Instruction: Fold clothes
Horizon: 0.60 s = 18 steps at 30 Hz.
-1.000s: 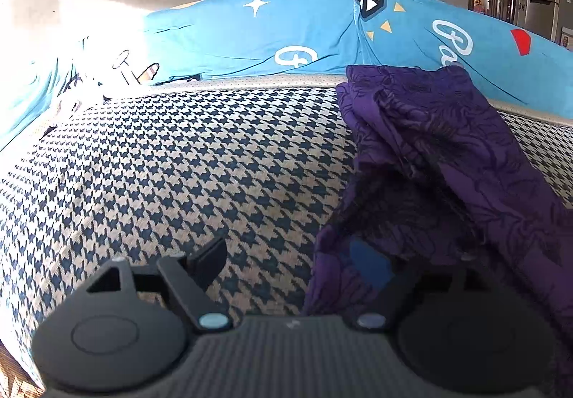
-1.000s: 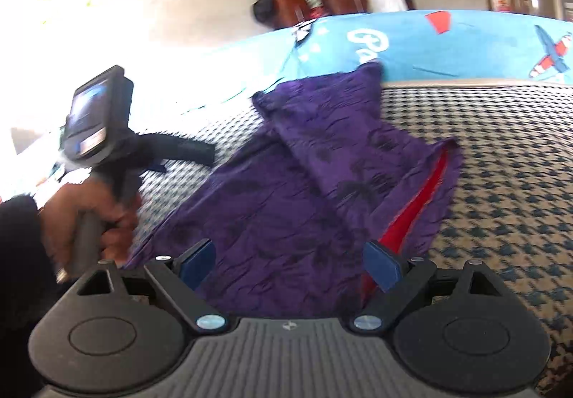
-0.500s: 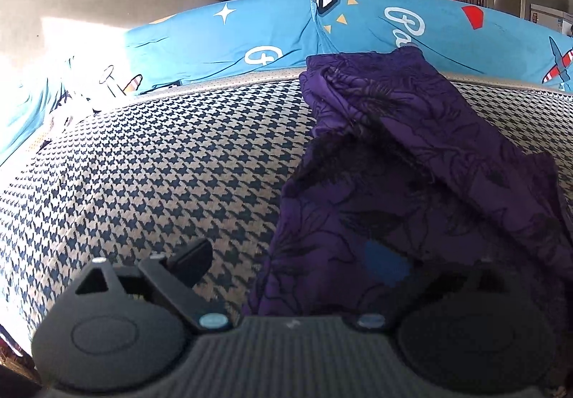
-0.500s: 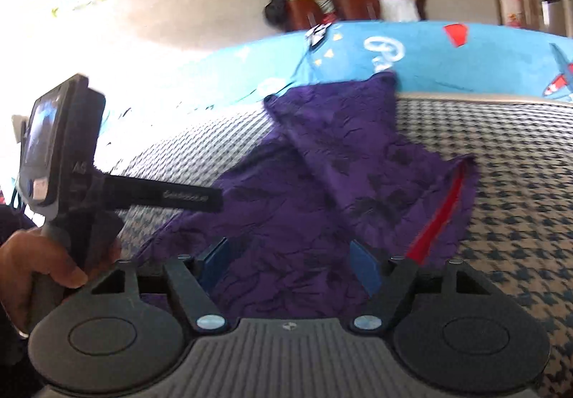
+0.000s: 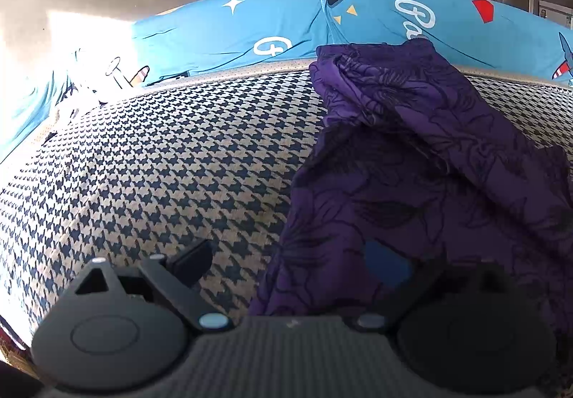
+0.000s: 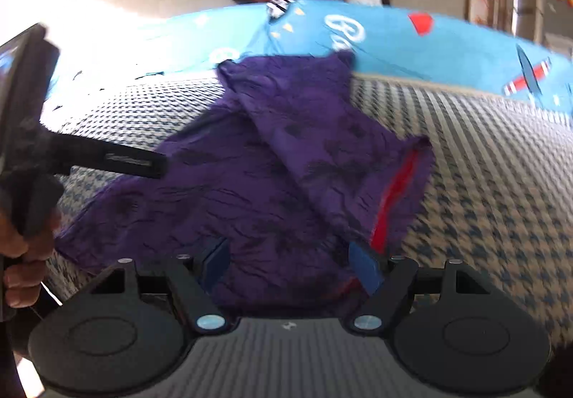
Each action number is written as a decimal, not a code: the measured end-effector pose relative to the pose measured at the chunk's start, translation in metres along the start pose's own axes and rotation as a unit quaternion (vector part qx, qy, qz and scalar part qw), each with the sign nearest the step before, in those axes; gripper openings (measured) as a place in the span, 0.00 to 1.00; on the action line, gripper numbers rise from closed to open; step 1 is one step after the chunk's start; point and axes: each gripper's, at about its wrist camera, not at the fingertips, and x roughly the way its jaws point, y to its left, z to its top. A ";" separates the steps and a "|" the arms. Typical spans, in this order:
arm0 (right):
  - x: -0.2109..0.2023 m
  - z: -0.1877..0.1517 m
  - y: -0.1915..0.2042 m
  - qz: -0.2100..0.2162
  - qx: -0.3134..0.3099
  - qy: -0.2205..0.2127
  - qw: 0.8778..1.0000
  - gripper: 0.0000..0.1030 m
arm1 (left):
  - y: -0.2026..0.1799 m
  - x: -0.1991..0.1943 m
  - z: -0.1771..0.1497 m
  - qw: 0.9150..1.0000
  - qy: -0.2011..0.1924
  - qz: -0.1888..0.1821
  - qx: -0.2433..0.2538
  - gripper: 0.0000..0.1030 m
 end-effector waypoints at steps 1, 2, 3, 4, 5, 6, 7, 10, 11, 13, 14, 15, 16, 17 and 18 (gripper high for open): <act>-0.001 0.000 -0.002 0.000 0.004 -0.002 1.000 0.67 | 0.000 0.000 0.000 1.000 0.000 0.000 0.001 0.94; -0.003 -0.001 -0.005 -0.001 0.007 -0.005 1.000 0.66 | -0.001 0.000 0.000 1.000 0.000 0.000 0.002 0.94; -0.006 -0.002 -0.005 -0.003 0.007 -0.010 1.000 0.66 | -0.001 0.000 -0.001 1.000 0.000 0.000 0.003 0.94; -0.009 -0.003 -0.006 -0.005 0.007 -0.015 1.000 0.66 | -0.001 0.000 -0.001 1.000 0.000 0.000 0.003 0.94; -0.012 -0.003 -0.007 -0.007 0.008 -0.020 1.000 0.66 | -0.001 0.000 -0.001 1.000 0.000 0.000 0.004 0.94; -0.014 -0.005 -0.007 -0.018 0.005 -0.022 1.000 0.66 | -0.002 0.000 -0.001 1.000 0.000 0.000 0.004 0.94; -0.014 -0.005 -0.007 -0.032 0.005 -0.020 0.999 0.66 | -0.002 0.000 -0.001 1.000 0.000 0.000 0.005 0.94; -0.016 -0.003 -0.024 -0.058 0.056 -0.014 0.997 0.66 | -0.002 0.001 -0.002 1.000 0.003 -0.002 0.003 0.94; -0.017 -0.002 -0.030 -0.062 0.078 -0.014 0.995 0.66 | -0.002 0.001 -0.002 1.000 0.003 -0.003 0.003 0.94; -0.018 0.003 -0.039 -0.061 0.089 -0.024 0.994 0.66 | -0.004 0.001 -0.002 1.000 0.004 -0.006 0.007 0.94; -0.019 0.006 -0.042 -0.063 0.091 -0.030 0.993 0.66 | -0.005 0.001 -0.002 1.000 0.004 -0.006 0.009 0.94; -0.018 0.009 -0.047 -0.054 0.102 -0.033 0.993 0.66 | -0.006 0.001 -0.003 1.000 0.003 -0.009 0.011 0.94; -0.016 0.012 -0.052 -0.045 0.113 -0.036 0.992 0.66 | -0.008 0.000 -0.003 1.000 0.003 -0.011 0.013 0.94; -0.015 0.015 -0.057 -0.036 0.123 -0.039 0.991 0.66 | -0.009 0.000 -0.004 1.000 0.003 -0.013 0.014 0.95; -0.014 0.017 -0.062 -0.028 0.134 -0.038 0.990 0.66 | -0.010 -0.001 -0.005 1.000 0.002 -0.014 0.017 0.96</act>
